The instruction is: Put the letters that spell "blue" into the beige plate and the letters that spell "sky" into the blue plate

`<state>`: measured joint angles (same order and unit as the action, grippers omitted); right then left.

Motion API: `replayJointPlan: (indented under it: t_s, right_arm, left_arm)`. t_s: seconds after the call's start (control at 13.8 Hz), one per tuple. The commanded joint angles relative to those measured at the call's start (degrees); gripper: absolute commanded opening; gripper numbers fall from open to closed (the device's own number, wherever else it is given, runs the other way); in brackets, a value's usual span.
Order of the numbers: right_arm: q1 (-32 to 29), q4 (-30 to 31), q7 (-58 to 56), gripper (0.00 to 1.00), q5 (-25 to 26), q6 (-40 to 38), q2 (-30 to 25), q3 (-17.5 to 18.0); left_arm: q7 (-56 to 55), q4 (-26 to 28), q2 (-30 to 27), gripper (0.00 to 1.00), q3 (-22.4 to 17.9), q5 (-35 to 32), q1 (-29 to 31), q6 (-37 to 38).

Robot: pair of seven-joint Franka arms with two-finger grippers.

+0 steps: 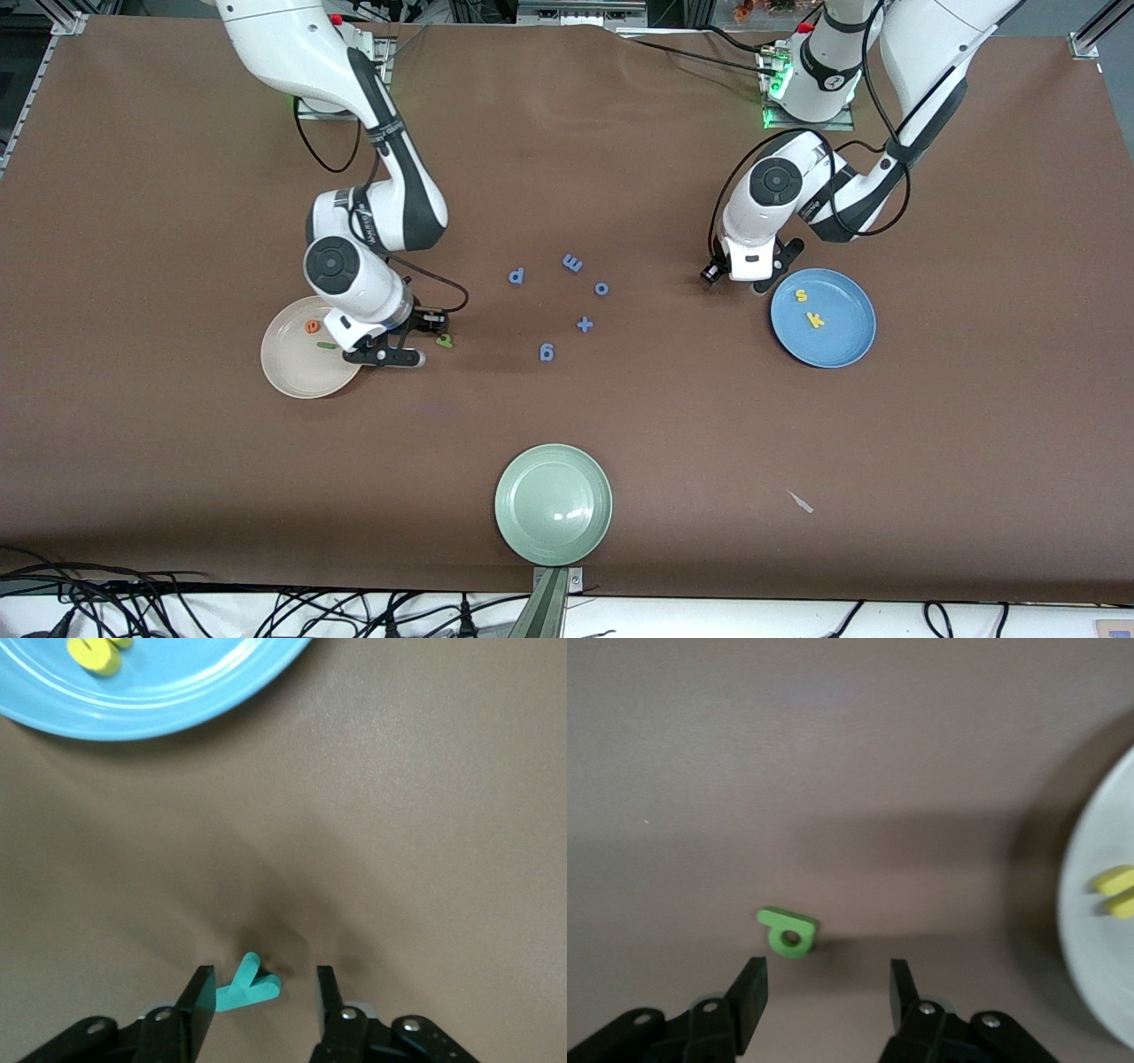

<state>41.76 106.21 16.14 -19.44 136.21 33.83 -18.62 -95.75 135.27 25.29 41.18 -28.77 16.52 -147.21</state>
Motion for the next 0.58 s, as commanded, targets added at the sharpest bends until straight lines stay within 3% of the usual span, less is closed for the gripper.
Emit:
replayJointPlan:
  t_s: [0.0, 0.29, 0.51]
  right_arm:
    - [0.25, -0.39, 3.44, 0.64, -0.95, 2.90, 1.59, 1.56]
    - [0.25, -0.39, 4.51, 0.64, -0.86, 4.85, 2.82, 2.36]
    - [0.33, 0.05, 3.81, 0.62, -0.86, 6.34, 3.70, 2.36]
  left_arm:
    - [0.04, 1.22, 0.29, 0.53, 0.13, -3.39, 0.45, -1.06]
    - [0.65, 1.58, 0.29, 0.53, 0.13, -3.40, 0.36, -0.89]
    - [0.65, 1.66, 0.29, 0.43, 0.13, -3.39, 0.36, -0.89]
